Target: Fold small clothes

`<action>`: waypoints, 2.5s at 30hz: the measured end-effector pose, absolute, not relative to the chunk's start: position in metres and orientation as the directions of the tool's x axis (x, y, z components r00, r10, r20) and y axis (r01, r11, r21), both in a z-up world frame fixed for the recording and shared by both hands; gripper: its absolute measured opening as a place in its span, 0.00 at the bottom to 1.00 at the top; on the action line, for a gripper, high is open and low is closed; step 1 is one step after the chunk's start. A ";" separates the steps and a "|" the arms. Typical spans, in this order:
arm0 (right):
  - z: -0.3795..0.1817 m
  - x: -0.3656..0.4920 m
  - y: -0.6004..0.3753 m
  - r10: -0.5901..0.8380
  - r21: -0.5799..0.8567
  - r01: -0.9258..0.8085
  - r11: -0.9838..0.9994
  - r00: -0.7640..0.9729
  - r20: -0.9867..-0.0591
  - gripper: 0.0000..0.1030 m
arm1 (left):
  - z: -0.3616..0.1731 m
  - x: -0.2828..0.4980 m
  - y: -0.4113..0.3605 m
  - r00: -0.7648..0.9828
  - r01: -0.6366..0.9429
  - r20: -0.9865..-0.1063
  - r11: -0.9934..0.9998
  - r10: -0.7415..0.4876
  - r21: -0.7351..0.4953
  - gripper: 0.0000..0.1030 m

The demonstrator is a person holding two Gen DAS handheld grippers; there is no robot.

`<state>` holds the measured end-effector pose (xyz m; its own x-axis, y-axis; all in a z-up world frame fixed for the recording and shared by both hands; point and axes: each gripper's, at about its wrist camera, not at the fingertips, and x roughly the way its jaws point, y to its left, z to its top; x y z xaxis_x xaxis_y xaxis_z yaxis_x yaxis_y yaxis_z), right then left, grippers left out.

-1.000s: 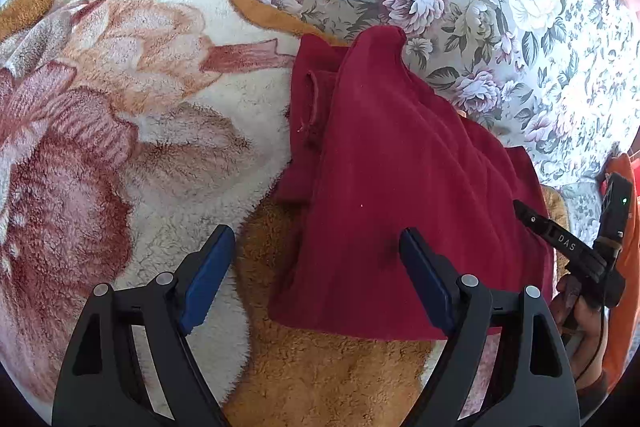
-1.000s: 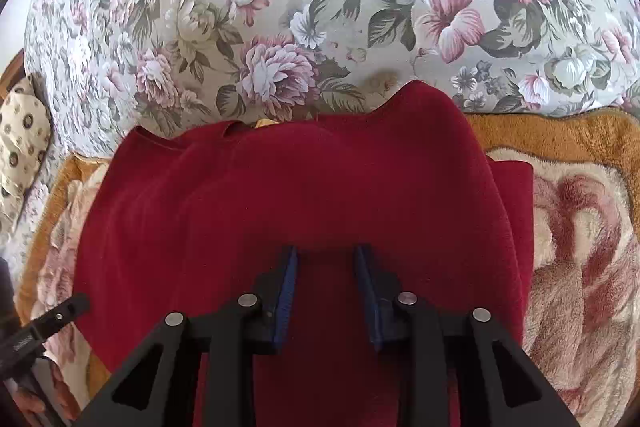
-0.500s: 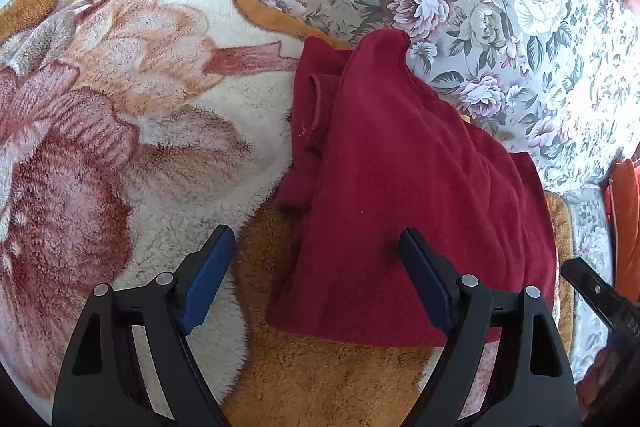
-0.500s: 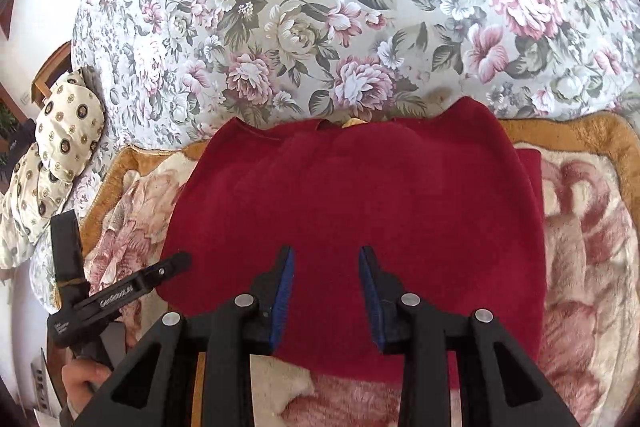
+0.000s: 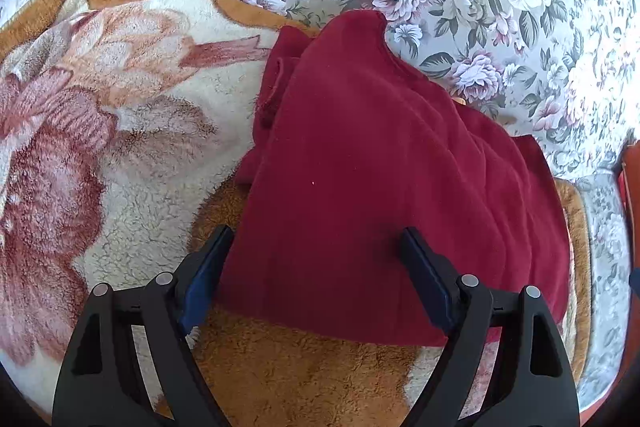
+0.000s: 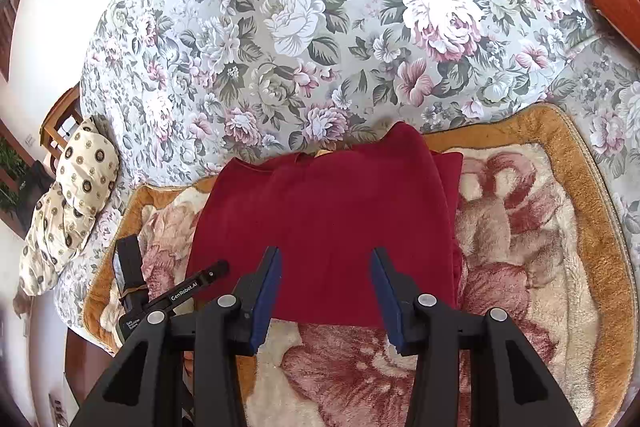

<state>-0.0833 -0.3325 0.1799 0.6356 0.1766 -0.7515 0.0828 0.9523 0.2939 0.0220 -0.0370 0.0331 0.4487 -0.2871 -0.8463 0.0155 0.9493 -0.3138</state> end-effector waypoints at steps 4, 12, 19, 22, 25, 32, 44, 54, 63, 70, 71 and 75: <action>0.174 -0.070 -0.315 0.194 0.289 0.053 0.956 0.627 -0.754 0.43 | 0.030 0.020 -0.026 0.434 -0.002 -0.838 0.930 -0.331 -0.368 0.82; 0.144 -0.012 -0.270 0.251 0.310 0.006 0.951 0.571 -0.781 0.44 | 0.028 0.004 0.005 0.458 -0.068 -0.795 0.876 -0.397 -0.477 0.82; 0.106 0.059 -0.222 0.325 0.363 -0.012 0.932 0.472 -0.819 0.49 | 0.024 0.007 0.004 0.474 -0.050 -0.794 0.889 -0.381 -0.456 0.82; 0.096 0.087 -0.196 0.329 0.348 -0.041 0.937 0.440 -0.835 0.49 | 0.023 0.006 0.006 0.495 -0.071 -0.783 0.881 -0.376 -0.468 0.83; 0.086 0.116 -0.169 0.319 0.316 -0.077 0.946 0.402 -0.858 0.50 | 0.021 0.003 0.004 0.517 -0.060 -0.775 0.888 -0.364 -0.456 0.85; 0.058 0.167 -0.113 0.232 0.186 -0.183 0.965 0.277 -0.932 0.54 | 0.017 0.004 0.020 0.527 -0.053 -0.734 0.845 -0.428 -0.531 0.86; 0.027 0.194 -0.071 0.060 -0.007 -0.374 0.928 0.167 -0.984 0.67 | 0.017 0.006 0.014 0.533 0.056 -0.721 0.868 -0.444 -0.493 0.91; 0.071 0.162 -0.109 0.153 0.017 -0.376 0.926 0.335 -0.930 0.19 | 0.011 0.031 0.010 0.466 0.045 -0.660 0.760 -0.590 -0.648 0.30; 0.179 0.096 -0.231 0.296 0.175 -0.262 0.949 0.551 -0.780 0.15 | 0.091 -0.008 -0.065 0.467 0.377 -0.488 0.665 -0.737 -0.644 0.23; 0.171 0.041 -0.352 0.238 0.269 -0.042 0.962 0.606 -0.759 0.15 | 0.094 -0.028 -0.163 0.322 0.530 -0.536 0.618 -0.780 -0.581 0.23; 0.160 0.038 -0.370 0.224 0.282 0.002 0.959 0.602 -0.766 0.15 | 0.089 -0.028 -0.175 0.293 0.546 -0.553 0.611 -0.780 -0.573 0.23; 0.106 0.039 -0.413 0.219 0.353 0.138 0.925 0.568 -0.794 0.15 | 0.068 -0.034 -0.217 0.176 0.619 -0.630 0.583 -0.756 -0.526 0.23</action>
<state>0.0387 -0.4127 0.1059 0.5678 0.2186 -0.7937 0.1375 0.9254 0.3532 -0.0342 -0.2167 0.0685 0.1761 -0.7564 -0.6300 0.6192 0.5826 -0.5264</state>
